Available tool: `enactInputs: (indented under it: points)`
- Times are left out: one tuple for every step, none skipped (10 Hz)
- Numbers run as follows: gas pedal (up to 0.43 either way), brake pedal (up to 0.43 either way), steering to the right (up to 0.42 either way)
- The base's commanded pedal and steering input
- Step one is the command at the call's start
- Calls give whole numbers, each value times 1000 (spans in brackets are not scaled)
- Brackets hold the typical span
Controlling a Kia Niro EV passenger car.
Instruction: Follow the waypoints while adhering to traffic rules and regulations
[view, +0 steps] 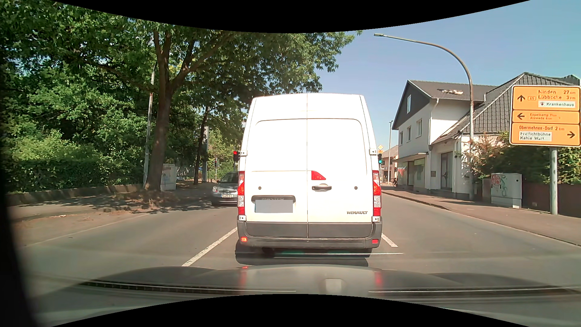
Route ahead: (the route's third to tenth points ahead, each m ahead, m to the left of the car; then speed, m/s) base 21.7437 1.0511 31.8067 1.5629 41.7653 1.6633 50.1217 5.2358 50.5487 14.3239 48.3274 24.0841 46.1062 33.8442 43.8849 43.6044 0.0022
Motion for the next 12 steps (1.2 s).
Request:
enactInputs:
  points:
    - [0, 6, 0]
    - [0, 6, 1]
    - [0, 6, 1]
    - [0, 6, 0]
    - [0, 6, 1]
    - [0, 6, 1]
    - [0, 6, 0]
    - [0, 6, 0]
    - [0, 6, 1]
    - [0, 6, 0]
    - [0, 6, 0]
    - [0, 6, 0]
